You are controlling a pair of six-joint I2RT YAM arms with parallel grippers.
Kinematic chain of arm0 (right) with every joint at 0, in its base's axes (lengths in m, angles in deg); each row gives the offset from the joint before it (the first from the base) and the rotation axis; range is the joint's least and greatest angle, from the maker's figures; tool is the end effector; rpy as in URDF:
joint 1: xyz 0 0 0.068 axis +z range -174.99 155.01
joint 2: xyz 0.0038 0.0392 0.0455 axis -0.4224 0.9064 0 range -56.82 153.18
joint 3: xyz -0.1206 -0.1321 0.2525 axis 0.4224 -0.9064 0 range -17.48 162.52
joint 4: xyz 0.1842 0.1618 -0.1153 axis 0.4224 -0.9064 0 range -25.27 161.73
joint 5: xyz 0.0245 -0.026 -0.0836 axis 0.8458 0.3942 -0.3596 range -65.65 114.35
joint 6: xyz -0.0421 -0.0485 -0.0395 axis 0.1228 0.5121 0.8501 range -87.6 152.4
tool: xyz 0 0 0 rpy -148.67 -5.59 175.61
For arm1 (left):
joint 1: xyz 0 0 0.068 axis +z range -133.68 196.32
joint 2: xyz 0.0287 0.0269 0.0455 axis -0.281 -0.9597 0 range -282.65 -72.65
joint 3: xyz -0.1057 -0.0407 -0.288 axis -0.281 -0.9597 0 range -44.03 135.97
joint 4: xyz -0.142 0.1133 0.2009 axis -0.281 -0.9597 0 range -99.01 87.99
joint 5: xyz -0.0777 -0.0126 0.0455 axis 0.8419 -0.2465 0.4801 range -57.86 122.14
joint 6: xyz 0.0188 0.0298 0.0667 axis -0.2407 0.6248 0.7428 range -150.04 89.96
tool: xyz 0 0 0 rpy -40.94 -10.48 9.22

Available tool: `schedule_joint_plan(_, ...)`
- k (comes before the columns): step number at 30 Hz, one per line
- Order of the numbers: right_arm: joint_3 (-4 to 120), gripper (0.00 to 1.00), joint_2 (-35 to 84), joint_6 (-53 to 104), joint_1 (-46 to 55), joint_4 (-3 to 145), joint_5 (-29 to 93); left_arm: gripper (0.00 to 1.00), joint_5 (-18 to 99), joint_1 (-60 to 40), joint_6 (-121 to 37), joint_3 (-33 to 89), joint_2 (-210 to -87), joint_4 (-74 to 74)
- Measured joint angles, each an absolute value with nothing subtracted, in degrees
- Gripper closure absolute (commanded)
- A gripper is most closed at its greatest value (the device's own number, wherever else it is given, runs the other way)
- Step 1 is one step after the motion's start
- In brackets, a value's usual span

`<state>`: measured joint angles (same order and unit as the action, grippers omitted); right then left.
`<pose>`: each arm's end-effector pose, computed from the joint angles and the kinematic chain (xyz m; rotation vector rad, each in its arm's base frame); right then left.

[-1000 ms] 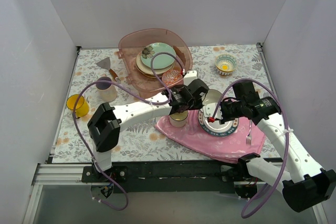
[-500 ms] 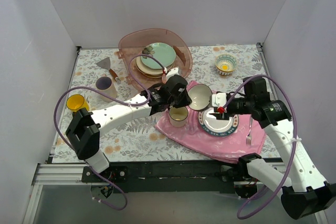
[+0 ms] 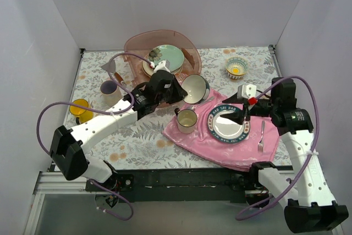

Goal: Place the mixed dishes into the plastic bin
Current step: Pick up the bowl from the center of the board, then place the bowl in the plastic bin.

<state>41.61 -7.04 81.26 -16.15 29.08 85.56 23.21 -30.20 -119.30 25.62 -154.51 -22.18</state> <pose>0.1441 0.0789 0.3869 -1.3737 1.3020 0.6697 0.2513 -0.2506 0.3436 -0.9646 2.1845 -1.1456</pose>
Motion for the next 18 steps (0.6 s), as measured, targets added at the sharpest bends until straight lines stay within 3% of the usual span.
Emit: schedule_joint_plan(18, 18.49, 0.34, -8.39, 63.67, -32.28, 52.71, 90.00, 1.00, 26.49, -15.49, -109.64, 34.21, -159.32, -24.23)
